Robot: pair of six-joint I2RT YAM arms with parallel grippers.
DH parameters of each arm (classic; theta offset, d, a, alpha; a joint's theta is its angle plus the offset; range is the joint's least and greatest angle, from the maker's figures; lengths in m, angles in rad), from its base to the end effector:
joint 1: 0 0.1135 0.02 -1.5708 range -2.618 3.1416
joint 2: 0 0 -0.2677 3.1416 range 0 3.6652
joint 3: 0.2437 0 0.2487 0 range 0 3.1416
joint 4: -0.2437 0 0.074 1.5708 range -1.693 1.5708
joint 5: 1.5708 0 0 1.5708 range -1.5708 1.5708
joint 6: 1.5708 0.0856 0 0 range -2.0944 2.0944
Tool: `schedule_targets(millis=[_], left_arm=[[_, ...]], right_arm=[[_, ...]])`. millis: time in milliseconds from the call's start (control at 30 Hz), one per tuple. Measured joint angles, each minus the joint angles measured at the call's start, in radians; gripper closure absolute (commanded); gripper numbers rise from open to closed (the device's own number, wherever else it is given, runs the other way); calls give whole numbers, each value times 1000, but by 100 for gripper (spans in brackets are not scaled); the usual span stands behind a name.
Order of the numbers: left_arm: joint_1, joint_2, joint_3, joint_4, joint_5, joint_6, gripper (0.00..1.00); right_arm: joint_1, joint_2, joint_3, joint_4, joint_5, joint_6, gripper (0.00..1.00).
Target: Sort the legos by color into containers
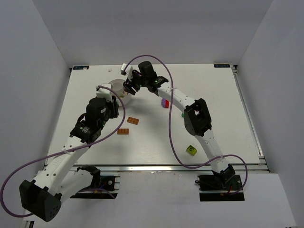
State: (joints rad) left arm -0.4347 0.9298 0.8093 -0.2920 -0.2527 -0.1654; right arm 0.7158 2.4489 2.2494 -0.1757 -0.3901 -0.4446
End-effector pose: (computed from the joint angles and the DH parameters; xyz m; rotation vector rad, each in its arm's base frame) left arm 0.2362 -0.0861 0.2957 0.1021 1.9695 -0.1414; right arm 0.4442 0.4294 0.2393 -1.2815 1.4792 0.5582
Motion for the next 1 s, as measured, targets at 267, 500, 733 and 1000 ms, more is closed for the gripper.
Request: schedule_targets(millis=[267, 500, 733, 1000], left_arm=[[21, 0, -11, 10, 16, -3, 100], [135, 78, -18, 55, 155, -32, 100], [203, 309, 37, 106, 287, -87, 100], [203, 518, 275, 74, 275, -78, 100]], right_arm=[[-3, -101, -164, -10, -25, 40, 73], [-64, -634, -719, -3, -272, 151, 89], [-108, -1035, -960, -34, -533, 176, 53], [-148, -1153, -1183, -23, -669, 223, 51]])
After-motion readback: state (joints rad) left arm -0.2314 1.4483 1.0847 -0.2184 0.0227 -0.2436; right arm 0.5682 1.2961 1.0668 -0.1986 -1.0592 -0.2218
